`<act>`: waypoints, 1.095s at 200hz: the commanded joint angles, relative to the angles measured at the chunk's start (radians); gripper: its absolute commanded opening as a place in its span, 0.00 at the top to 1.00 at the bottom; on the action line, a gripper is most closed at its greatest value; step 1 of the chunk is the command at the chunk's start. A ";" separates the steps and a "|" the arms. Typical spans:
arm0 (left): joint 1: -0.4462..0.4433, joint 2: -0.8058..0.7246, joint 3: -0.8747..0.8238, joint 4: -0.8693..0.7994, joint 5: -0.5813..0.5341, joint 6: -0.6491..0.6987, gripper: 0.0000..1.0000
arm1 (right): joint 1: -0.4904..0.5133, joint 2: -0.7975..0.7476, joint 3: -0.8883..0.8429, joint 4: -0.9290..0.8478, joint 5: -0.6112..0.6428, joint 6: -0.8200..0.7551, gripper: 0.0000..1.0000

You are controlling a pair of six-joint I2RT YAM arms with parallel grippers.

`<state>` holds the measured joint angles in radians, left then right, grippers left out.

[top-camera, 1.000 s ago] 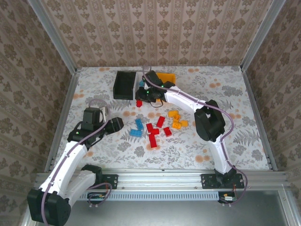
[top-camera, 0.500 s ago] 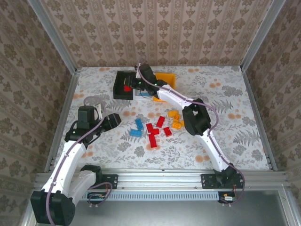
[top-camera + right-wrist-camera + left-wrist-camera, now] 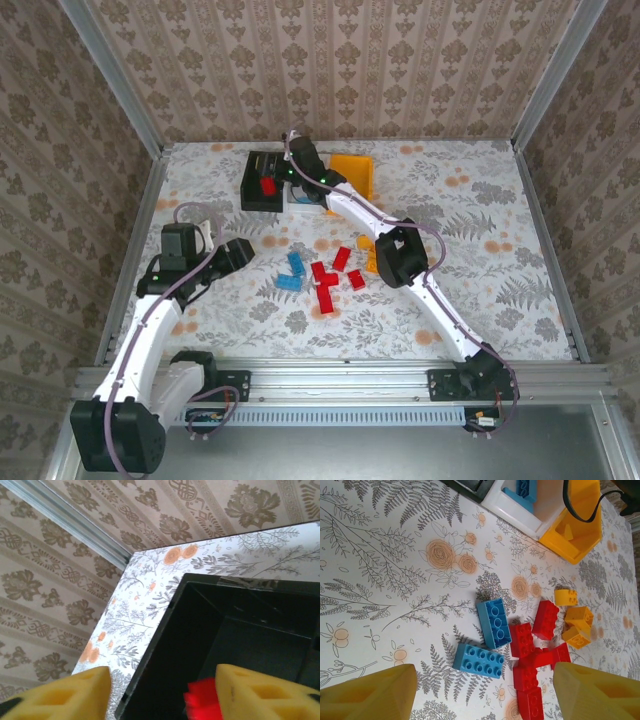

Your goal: Sort the legos into containers by color

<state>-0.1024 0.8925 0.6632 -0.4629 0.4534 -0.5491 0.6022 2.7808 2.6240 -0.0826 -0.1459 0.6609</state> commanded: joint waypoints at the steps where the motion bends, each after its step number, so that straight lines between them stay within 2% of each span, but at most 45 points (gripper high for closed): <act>1: 0.011 0.012 0.002 0.017 0.028 0.029 0.27 | -0.013 0.023 0.039 0.012 0.044 -0.017 0.36; 33: 0.013 0.017 0.007 0.007 0.024 0.038 0.27 | -0.023 -0.002 0.038 0.012 0.025 -0.014 0.36; 65: 0.012 0.015 0.008 0.001 0.025 0.038 0.27 | -0.020 -0.091 0.007 -0.041 -0.027 -0.036 0.36; 97: 0.001 0.017 0.031 -0.050 0.008 0.064 0.26 | -0.017 -0.301 -0.177 -0.118 -0.072 -0.049 0.36; 118: -0.029 0.017 0.049 -0.088 -0.024 0.082 0.26 | -0.018 -0.466 -0.299 -0.282 -0.048 -0.070 0.36; 156: -0.157 0.057 0.101 -0.148 -0.106 0.116 0.26 | -0.035 -0.757 -0.544 -0.639 0.007 -0.122 0.34; 205: -0.345 0.208 0.212 -0.168 -0.202 0.145 0.26 | -0.089 -1.126 -1.042 -0.780 0.019 -0.130 0.34; 219: -0.428 0.288 0.260 -0.167 -0.219 0.154 0.27 | -0.093 -1.199 -1.157 -0.797 0.020 -0.133 0.33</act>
<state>-0.4438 1.0897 0.8421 -0.6060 0.2932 -0.4400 0.5167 1.6501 1.6386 -0.7330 -0.1509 0.5499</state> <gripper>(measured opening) 0.736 0.666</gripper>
